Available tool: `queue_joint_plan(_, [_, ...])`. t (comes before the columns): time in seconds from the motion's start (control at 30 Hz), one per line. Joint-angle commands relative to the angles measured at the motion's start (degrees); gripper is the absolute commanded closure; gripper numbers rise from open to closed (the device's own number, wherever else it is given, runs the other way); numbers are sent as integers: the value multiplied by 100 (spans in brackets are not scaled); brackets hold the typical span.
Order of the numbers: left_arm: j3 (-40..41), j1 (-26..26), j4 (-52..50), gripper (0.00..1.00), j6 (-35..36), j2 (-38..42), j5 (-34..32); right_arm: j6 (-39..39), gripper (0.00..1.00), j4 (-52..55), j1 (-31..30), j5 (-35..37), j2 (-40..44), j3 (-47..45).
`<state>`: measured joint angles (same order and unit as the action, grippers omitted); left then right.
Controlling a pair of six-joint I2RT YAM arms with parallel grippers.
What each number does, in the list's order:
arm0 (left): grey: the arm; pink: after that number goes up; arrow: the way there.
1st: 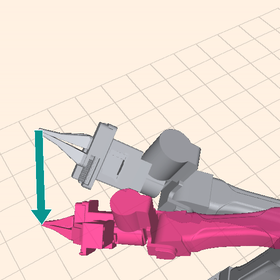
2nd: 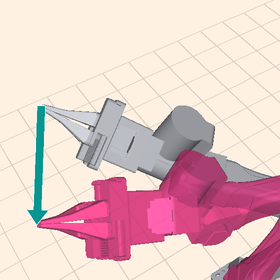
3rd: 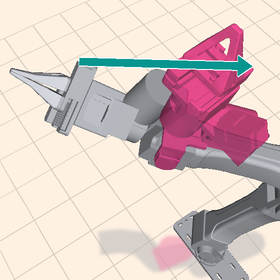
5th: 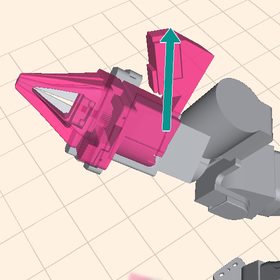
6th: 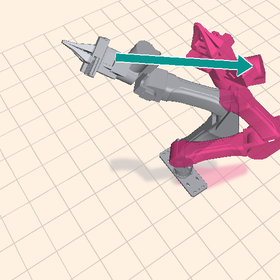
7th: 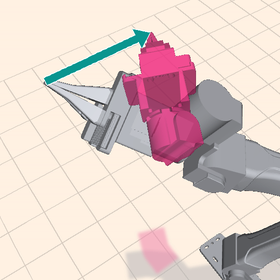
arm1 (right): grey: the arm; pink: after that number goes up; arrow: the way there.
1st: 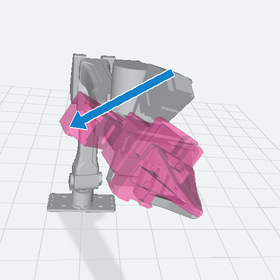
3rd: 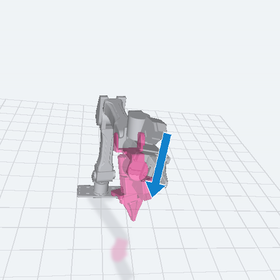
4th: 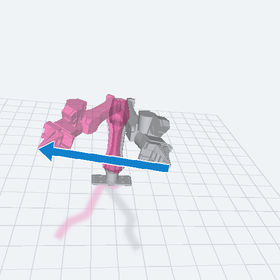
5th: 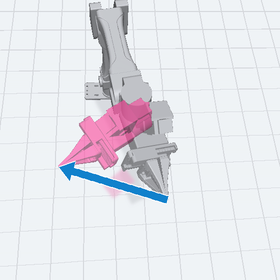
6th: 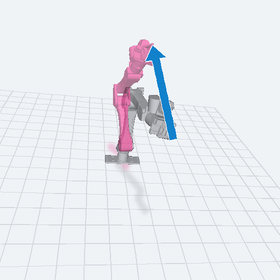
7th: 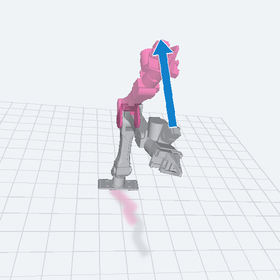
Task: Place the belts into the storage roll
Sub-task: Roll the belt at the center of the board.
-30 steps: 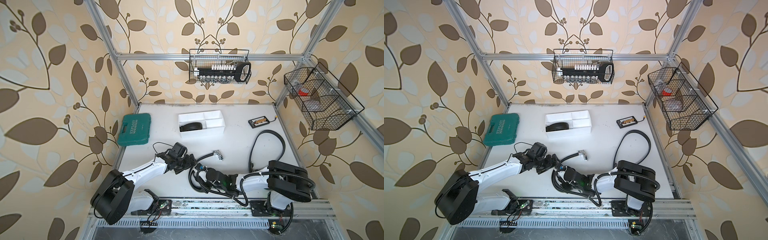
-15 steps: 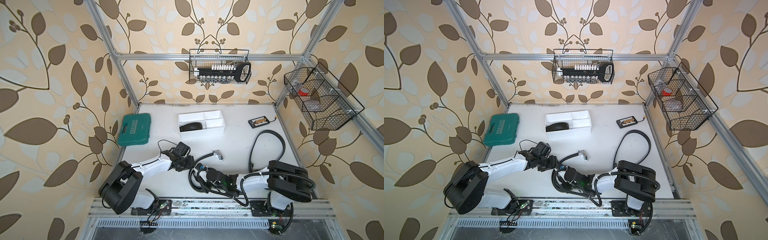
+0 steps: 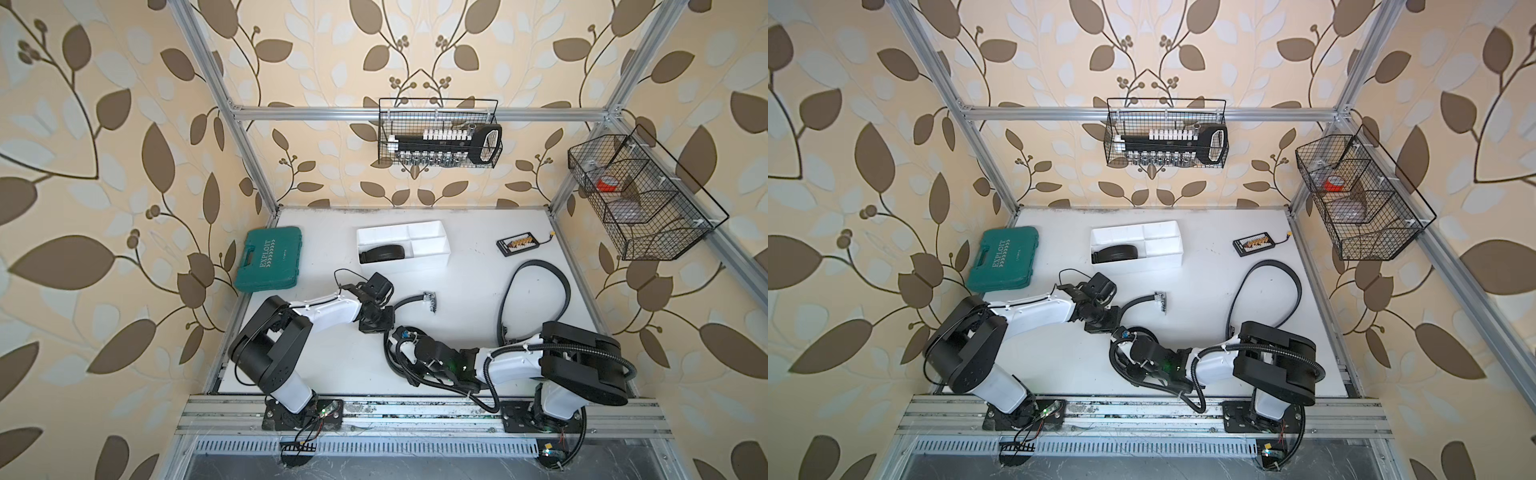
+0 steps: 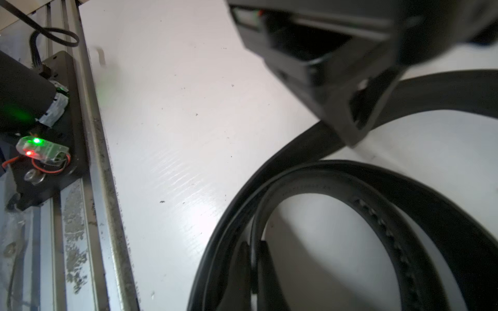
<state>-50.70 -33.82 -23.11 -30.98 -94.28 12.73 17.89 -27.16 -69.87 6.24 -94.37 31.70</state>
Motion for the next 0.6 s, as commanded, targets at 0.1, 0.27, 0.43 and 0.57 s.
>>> queue_joint_plan(0.1, [-1424,-30,40,100,394,-1119,509,-306,100,540,-281,-159,148,98])
queue_joint_plan(0.27, [-2398,-187,-88,100,528,-1799,923,-456,100,455,-289,-79,154,139])
queue_joint_plan(0.43, [-3057,-409,-264,100,638,-2238,1257,-419,100,-357,-288,-79,-200,-26])
queue_joint_plan(0.57, [-3293,-547,-508,100,716,-2425,1416,-106,100,-1027,-340,102,-599,-134])
